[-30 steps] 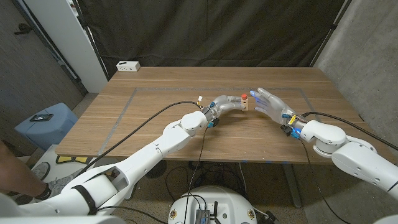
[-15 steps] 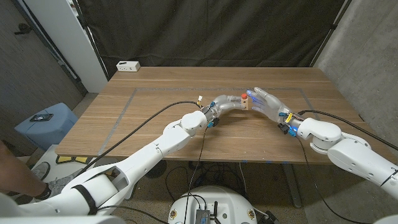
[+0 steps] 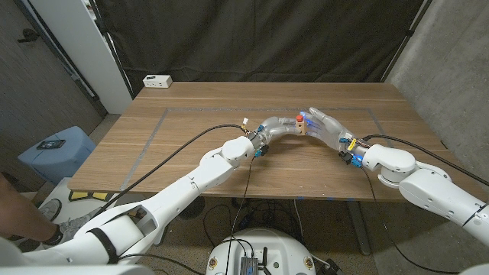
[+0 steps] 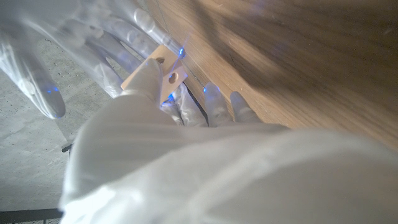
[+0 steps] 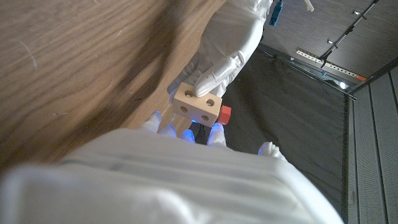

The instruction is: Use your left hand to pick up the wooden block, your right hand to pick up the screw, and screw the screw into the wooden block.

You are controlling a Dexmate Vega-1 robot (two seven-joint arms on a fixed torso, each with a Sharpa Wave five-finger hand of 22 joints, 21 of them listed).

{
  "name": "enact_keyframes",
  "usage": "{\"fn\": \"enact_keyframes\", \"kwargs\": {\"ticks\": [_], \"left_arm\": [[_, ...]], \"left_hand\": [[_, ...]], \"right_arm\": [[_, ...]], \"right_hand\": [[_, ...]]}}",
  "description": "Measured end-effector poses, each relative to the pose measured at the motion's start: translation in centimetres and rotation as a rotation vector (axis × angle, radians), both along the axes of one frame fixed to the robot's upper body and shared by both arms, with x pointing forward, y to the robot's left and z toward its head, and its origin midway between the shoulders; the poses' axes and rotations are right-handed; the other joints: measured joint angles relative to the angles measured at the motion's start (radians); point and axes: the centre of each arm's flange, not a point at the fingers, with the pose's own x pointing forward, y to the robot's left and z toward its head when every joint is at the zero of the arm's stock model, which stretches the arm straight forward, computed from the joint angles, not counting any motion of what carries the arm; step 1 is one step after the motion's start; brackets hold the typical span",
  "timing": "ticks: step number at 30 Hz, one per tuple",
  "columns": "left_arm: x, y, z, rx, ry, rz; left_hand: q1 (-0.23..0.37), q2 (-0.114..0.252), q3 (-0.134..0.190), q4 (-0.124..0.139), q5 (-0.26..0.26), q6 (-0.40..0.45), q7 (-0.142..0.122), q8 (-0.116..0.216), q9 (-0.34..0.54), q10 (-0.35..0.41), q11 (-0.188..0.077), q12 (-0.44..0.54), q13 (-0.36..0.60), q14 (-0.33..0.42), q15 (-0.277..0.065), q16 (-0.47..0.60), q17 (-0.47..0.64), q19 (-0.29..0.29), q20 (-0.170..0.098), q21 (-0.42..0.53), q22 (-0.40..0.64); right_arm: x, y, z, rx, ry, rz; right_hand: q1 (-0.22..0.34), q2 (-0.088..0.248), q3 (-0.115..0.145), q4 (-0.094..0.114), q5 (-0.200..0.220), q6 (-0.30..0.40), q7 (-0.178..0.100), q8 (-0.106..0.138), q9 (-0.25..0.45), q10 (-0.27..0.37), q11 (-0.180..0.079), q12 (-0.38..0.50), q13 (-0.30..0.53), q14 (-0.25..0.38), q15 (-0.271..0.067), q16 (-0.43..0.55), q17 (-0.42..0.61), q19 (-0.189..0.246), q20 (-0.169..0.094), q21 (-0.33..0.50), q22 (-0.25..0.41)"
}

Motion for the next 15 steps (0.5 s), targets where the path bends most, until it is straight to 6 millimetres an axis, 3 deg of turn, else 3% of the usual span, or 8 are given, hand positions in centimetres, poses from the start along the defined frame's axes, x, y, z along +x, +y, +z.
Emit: {"fn": "enact_keyframes", "kwargs": {"ticks": [15], "left_arm": [[-0.12, 0.0, -0.21, -0.006, 0.01, 0.0]], "left_hand": [[-0.001, 0.001, 0.0, 0.0, 0.0, 0.0, 0.0, -0.001, 0.0, -0.001, 0.0, 0.0, 0.0, 0.0, 0.0, 0.0, 0.0, 0.0, 0.0, 0.0, 0.0]], "right_arm": [[-0.38, 0.22, -0.09, -0.006, -0.001, 0.006]], "right_hand": [[0.0, 0.0, 0.0, 0.0, 0.0, 0.0, 0.0, 0.004, 0.0, 0.0, 0.0, 0.0, 0.0, 0.0, 0.0, 0.0, 0.0, 0.0, 0.0, 0.0, 0.0]]}}
